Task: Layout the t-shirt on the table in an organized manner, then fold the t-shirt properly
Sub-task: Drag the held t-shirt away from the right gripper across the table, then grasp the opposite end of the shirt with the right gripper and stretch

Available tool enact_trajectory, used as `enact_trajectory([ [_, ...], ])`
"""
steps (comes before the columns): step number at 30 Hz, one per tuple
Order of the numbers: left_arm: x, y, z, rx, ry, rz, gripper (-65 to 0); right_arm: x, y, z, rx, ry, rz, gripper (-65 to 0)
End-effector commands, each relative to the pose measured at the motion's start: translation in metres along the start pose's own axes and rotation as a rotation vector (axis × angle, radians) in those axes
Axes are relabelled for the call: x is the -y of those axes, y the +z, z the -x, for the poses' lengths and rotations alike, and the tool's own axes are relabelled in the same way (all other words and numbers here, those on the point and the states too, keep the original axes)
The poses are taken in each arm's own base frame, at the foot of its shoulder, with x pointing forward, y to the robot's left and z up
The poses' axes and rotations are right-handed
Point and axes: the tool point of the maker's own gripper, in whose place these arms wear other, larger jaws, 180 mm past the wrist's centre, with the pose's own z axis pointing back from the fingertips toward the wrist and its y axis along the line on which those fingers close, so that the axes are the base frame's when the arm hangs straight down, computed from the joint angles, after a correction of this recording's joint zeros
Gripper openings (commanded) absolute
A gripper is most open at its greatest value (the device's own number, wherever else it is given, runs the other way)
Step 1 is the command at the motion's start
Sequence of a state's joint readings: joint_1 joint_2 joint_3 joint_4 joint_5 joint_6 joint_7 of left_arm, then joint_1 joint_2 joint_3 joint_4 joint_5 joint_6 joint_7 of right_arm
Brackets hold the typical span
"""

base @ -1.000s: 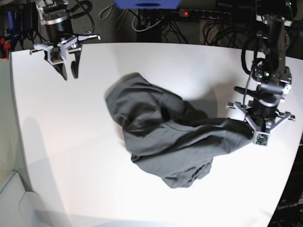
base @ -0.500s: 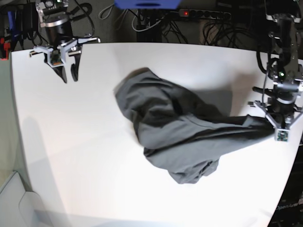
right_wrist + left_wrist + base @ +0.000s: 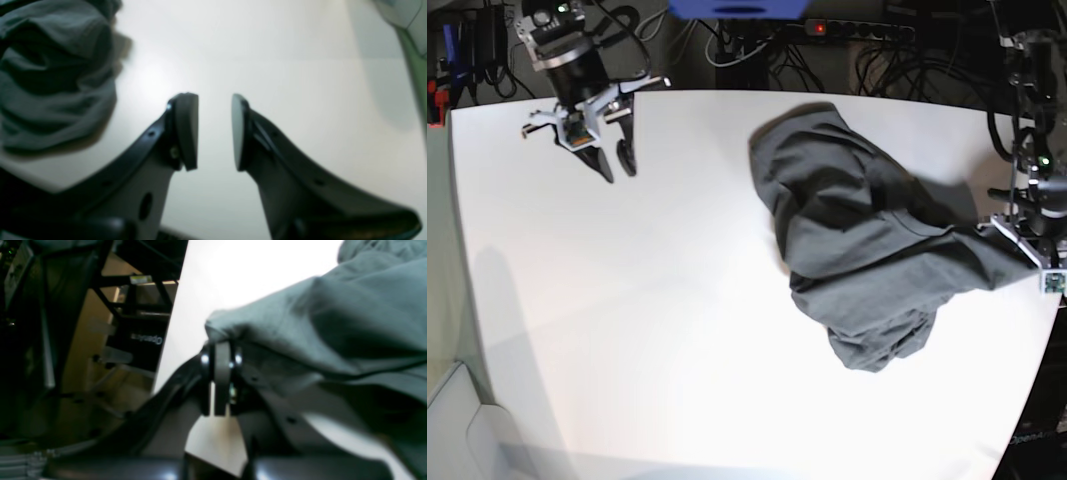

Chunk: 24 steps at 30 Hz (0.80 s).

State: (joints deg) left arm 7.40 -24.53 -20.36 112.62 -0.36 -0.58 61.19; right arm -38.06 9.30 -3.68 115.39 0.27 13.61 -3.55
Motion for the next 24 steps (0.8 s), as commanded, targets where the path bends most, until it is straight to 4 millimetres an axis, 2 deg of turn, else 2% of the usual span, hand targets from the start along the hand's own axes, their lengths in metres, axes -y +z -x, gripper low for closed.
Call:
enact_trajectory([
  [1,-0.003,0.006,-0.026,0.073,0.019,-0.009,-64.6,-0.021,0.001,-0.004,0.007,-0.006,-0.086,-46.5],
  [6,0.018,0.008,-0.066,0.118,0.050,0.038,-64.6,-0.076,0.000,0.000,-0.038,-0.003,-0.300,-46.5],
  [12,0.031,0.015,-0.111,0.139,0.109,0.080,-64.6,-0.117,-0.004,-0.010,-0.032,0.013,-0.440,-46.5],
  [15,0.032,0.017,-0.120,0.154,0.114,0.085,-64.6,-0.129,-0.014,-0.004,-0.092,0.050,-0.478,-46.8],
  [20,0.031,0.018,-0.121,0.161,0.117,0.085,-64.6,-0.145,-0.036,0.008,-0.182,0.131,-0.540,-47.5],
  [24,0.028,0.018,-0.121,0.162,0.113,0.078,-64.6,-0.154,-0.056,0.008,-0.193,0.131,-0.553,-54.0],
])
